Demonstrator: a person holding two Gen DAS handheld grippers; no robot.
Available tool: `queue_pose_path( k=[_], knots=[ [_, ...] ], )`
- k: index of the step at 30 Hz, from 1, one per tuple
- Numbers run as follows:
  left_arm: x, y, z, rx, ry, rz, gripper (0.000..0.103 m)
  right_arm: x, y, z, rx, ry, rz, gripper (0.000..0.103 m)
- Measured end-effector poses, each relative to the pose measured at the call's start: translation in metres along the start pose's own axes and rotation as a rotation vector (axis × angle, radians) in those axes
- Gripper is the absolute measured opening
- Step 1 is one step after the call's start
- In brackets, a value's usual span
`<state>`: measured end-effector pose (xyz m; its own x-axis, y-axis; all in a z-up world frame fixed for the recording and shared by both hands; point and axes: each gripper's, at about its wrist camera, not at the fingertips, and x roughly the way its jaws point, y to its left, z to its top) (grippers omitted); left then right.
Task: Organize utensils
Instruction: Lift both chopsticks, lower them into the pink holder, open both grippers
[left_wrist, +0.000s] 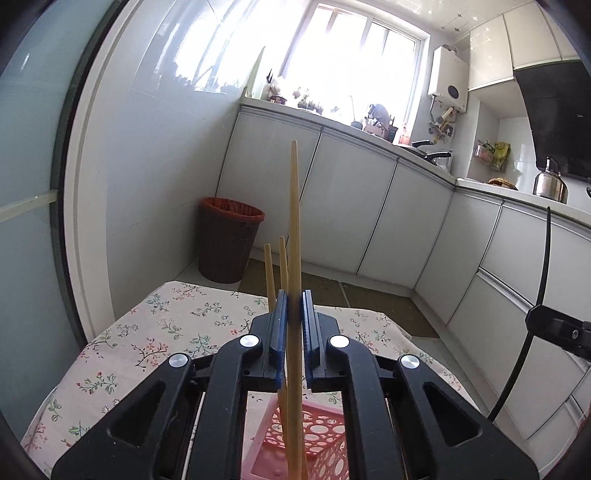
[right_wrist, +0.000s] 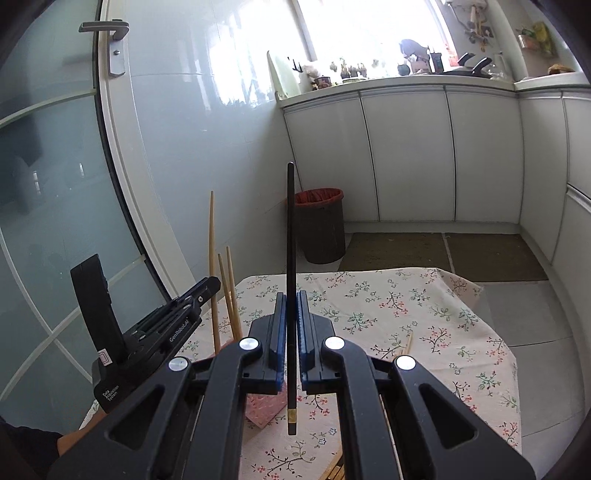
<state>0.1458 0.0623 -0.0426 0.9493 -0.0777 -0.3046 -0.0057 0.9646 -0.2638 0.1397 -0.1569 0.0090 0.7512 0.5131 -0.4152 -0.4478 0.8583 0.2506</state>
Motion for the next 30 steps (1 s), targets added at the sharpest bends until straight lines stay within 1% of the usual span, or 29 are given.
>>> queue_pose_path(
  k=[2,4,6,9,12,13,14,15,16,17,18,19,20,21,22,24,26,30],
  knots=[
    [-0.002,-0.002,-0.003,0.007,0.0,0.0,0.008,0.001,0.002,0.0,0.001,0.0,0.001,0.006],
    [-0.001,-0.003,-0.006,0.014,0.02,0.006,0.008,0.001,0.002,0.0,0.006,-0.003,0.003,0.006],
    [-0.005,-0.001,-0.009,0.002,0.023,0.011,0.008,0.004,0.002,-0.001,0.011,0.002,0.006,0.006],
    [-0.005,0.003,-0.006,-0.018,0.077,0.02,0.008,0.009,0.007,-0.001,0.016,0.006,0.015,0.006],
    [-0.014,0.011,0.006,-0.072,0.121,0.037,0.009,0.011,0.012,0.0,0.02,-0.007,0.026,0.006],
    [-0.017,0.012,0.013,-0.084,0.145,0.063,0.014,0.011,0.013,0.001,0.026,-0.015,0.032,0.006],
    [-0.018,0.012,0.019,-0.091,0.192,0.102,0.021,0.012,0.015,0.001,0.033,-0.021,0.038,0.006],
    [-0.018,0.013,0.024,-0.099,0.259,0.15,0.043,0.013,0.016,0.002,0.042,-0.027,0.044,0.006],
    [-0.018,0.015,0.027,-0.111,0.328,0.207,0.058,0.015,0.018,0.002,0.051,-0.035,0.048,0.006],
    [-0.022,0.018,0.029,-0.114,0.381,0.259,0.059,0.017,0.02,0.002,0.056,-0.042,0.052,0.006],
    [-0.025,0.02,0.03,-0.098,0.418,0.282,0.059,0.019,0.023,0.002,0.057,-0.05,0.053,0.006],
    [-0.027,0.021,0.032,-0.073,0.443,0.294,0.062,0.021,0.025,0.002,0.058,-0.06,0.053,0.006],
    [-0.029,0.023,0.033,-0.056,0.453,0.311,0.065,0.023,0.028,0.003,0.063,-0.07,0.06,0.006],
    [-0.032,0.026,0.034,-0.054,0.451,0.331,0.071,0.024,0.029,0.003,0.07,-0.079,0.069,0.006],
    [-0.035,0.029,0.034,-0.065,0.443,0.345,0.073,0.026,0.032,0.003,0.074,-0.085,0.075,0.006],
    [-0.037,0.033,0.037,-0.073,0.435,0.339,0.074,0.032,0.039,0.003,0.063,-0.094,0.079,0.006],
    [-0.036,0.034,0.036,-0.071,0.446,0.332,0.075,0.039,0.047,0.001,0.035,-0.088,0.061,0.006],
    [-0.034,0.038,0.035,-0.087,0.45,0.32,0.076,0.059,0.056,-0.007,0.003,-0.044,0.039,0.006]
  ],
)
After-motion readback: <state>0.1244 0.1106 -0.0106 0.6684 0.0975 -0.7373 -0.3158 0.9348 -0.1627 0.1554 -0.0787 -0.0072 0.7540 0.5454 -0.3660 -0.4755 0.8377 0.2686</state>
